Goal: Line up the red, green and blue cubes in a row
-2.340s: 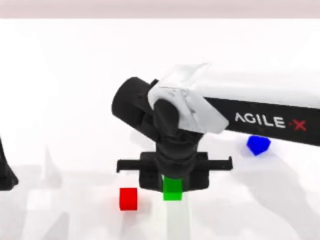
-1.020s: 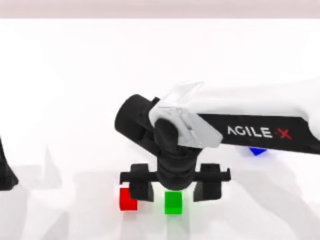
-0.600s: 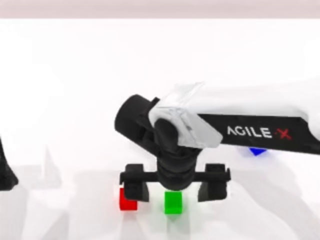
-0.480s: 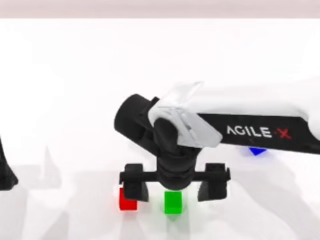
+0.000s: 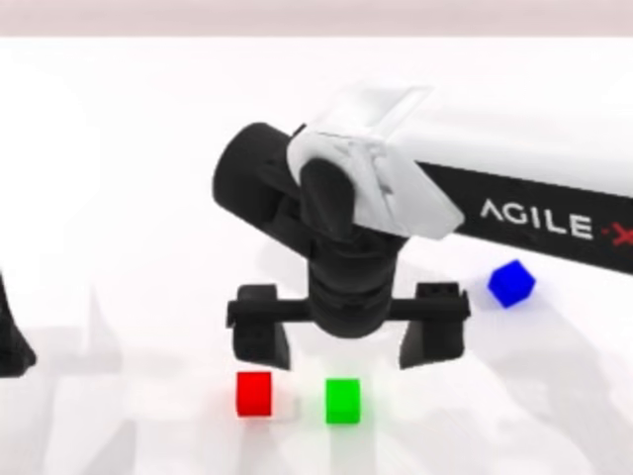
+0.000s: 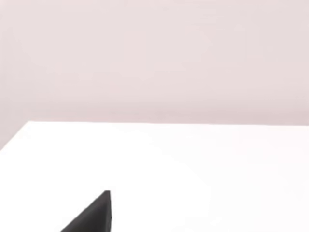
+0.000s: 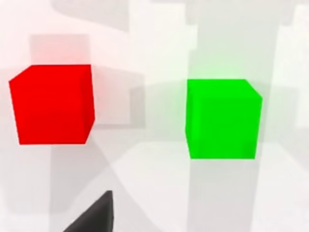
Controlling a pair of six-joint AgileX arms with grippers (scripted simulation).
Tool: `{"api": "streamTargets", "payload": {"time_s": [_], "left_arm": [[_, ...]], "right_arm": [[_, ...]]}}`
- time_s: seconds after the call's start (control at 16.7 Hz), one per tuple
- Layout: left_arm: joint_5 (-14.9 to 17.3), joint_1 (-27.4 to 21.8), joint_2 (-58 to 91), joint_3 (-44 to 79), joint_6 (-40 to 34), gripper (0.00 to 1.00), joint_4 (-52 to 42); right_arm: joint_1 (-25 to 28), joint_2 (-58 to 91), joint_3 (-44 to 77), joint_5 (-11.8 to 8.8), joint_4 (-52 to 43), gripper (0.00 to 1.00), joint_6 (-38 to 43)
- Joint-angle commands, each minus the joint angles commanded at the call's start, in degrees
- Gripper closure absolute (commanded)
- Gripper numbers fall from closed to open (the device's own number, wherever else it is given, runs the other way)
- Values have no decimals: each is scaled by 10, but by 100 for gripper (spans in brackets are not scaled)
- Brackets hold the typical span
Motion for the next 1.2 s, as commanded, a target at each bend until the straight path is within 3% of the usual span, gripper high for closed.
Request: {"api": "streamTargets", "payload": {"time_s": [0.36,0.54,1.2], "left_arm": [[0,0,0,0,0,0,0],[0,0,0,0,0,0,0],[0,0,0,0,0,0,0]], "right_arm": [[-7,1,1,0,-1,0,-8],[-37,2,-1,0,3,0,-64],[-266,5,-38,-9,26,0,-522]]}}
